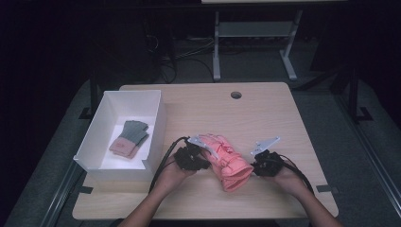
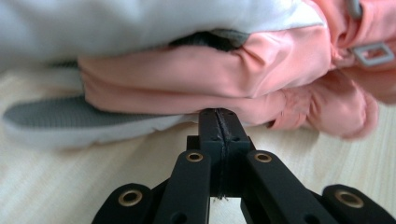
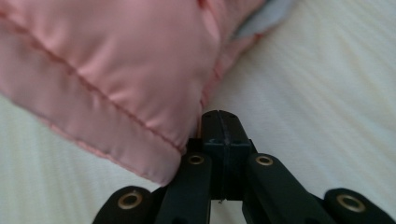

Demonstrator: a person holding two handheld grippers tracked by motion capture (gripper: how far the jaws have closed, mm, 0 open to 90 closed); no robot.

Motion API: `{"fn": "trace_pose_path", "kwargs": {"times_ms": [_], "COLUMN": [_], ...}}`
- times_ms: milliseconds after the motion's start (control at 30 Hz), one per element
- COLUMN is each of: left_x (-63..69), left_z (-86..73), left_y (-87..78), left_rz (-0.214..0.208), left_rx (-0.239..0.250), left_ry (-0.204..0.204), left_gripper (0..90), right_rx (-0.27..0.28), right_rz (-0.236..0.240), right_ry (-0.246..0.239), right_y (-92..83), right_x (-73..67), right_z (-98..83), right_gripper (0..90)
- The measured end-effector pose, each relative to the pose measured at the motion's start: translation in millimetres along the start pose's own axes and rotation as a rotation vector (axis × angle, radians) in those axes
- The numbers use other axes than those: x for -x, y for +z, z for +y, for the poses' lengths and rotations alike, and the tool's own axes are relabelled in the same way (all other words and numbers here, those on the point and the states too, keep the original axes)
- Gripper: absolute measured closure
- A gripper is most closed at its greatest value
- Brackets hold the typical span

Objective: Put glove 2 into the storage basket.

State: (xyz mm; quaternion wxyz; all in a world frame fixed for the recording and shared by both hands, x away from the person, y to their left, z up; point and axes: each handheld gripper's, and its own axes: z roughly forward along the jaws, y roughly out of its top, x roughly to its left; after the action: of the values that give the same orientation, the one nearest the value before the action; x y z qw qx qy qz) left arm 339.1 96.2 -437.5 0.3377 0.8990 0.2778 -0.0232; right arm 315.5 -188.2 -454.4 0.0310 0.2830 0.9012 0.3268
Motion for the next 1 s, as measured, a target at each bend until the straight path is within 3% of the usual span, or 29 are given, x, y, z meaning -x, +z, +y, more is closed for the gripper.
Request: {"fn": "trace_pose_path", "kwargs": {"times_ms": [267, 467, 733, 900, 1000], "left_x": [-8.3, -9.0, -6.9, -9.7, -11.6], "left_z": [9.4, 9.9, 8.6, 9.0, 9.7], "left_y": [7.9, 14.3, 15.2, 13.8, 9.2], "left_rz": [-0.026, -0.079, -0.103, -0.103, -0.078], "left_rx": [0.010, 0.038, 0.043, 0.046, 0.044], "left_ry": [0.021, 0.026, 0.030, 0.027, 0.017], "left_gripper": [89.6, 89.7, 89.6, 89.6, 88.9], "right_rx": [0.015, 0.033, 0.034, 0.033, 0.047], "right_rz": [0.050, 0.116, 0.182, 0.185, 0.170], "right_ry": [-0.011, -0.007, -0.071, -0.107, -0.077], "right_y": [-1.1, 0.6, 13.5, 18.7, 11.5], "right_x": [-19.4, -37.0, -66.4, -74.8, -72.6], "right_z": [-5.1, -10.6, 1.1, 5.3, 1.5], "right_gripper": [90.0, 90.0, 90.0, 90.0, 90.0]}}
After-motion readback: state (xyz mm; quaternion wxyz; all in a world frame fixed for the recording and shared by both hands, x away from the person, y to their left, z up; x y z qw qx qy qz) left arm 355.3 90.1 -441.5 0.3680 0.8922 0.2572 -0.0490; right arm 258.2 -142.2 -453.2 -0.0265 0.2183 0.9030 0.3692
